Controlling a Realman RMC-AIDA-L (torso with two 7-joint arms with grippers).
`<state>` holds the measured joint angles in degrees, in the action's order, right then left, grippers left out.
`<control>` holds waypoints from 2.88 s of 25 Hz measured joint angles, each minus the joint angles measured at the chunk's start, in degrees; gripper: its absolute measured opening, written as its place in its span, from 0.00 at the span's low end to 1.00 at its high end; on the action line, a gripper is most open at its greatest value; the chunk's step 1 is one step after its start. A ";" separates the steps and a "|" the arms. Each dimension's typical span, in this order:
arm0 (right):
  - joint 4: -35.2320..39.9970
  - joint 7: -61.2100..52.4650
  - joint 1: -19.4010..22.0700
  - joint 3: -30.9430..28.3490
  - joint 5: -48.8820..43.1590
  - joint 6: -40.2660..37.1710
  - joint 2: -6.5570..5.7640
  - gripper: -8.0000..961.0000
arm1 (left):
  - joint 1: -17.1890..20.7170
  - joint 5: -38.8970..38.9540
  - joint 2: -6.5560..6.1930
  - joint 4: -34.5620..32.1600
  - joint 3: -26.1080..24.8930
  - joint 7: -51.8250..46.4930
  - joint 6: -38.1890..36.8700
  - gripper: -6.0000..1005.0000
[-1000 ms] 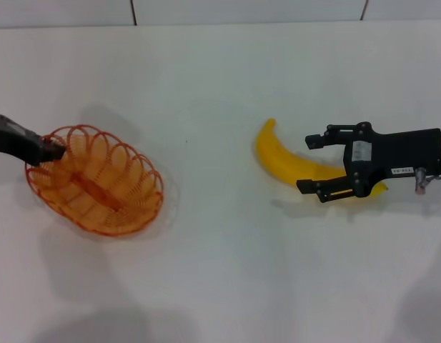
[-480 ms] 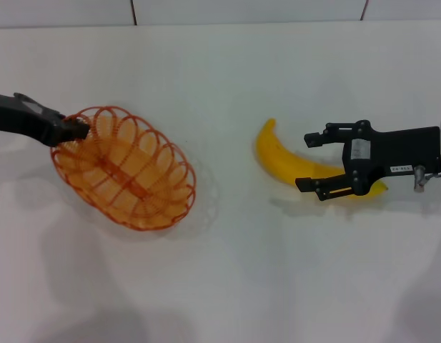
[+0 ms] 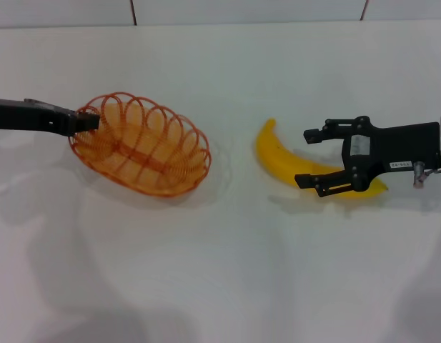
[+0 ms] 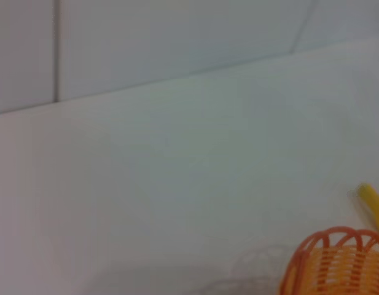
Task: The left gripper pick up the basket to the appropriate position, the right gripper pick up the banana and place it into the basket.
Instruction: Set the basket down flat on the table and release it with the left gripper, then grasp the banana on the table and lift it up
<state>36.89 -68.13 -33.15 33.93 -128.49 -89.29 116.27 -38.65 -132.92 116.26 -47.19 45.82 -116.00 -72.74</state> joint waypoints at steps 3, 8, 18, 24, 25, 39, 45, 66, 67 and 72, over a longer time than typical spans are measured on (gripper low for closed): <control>0.00 -0.48 -0.07 0.00 0.00 0.00 0.00 0.90 | 0.11 2.02 0.04 2.33 -0.15 0.43 3.32 0.08; 0.08 -1.14 -0.15 0.07 -0.04 0.00 0.00 0.90 | 0.78 3.79 0.04 5.67 -0.14 0.69 7.70 0.08; 0.19 -1.48 -0.16 0.08 -0.09 0.00 0.00 0.90 | 1.95 7.61 0.02 9.51 -0.12 0.98 12.57 0.11; 0.29 -1.72 -0.19 0.55 -0.09 0.00 0.00 0.90 | 1.61 8.58 0.02 12.50 -0.06 1.87 14.47 0.14; 0.29 -1.72 -0.24 0.74 -0.09 0.00 0.00 0.90 | 1.53 8.58 0.02 12.74 0.02 1.88 14.81 0.14; -0.24 -1.74 -0.41 1.69 -0.09 1.36 0.17 0.89 | 0.71 8.71 0.10 15.76 0.29 2.77 17.49 0.20; -0.25 -1.74 -0.42 1.71 -0.09 1.40 0.19 0.89 | 0.76 8.71 0.11 15.83 -0.10 2.83 17.53 0.22; -0.25 -1.81 -0.08 1.66 -0.09 1.40 0.09 0.89 | 4.39 11.49 0.42 6.89 6.85 9.03 15.95 0.67; -0.24 -1.81 -0.08 1.66 -0.09 1.40 0.09 0.89 | 5.00 11.68 0.45 5.83 7.87 9.12 15.95 0.71; -0.24 -1.83 -0.28 1.67 -0.09 1.40 0.09 0.89 | 8.78 12.94 0.60 -0.26 13.07 9.76 15.93 0.71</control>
<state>36.65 -69.96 -33.43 35.59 -128.58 -87.89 116.37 -29.87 -119.98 116.86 -47.45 58.90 -106.23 -56.80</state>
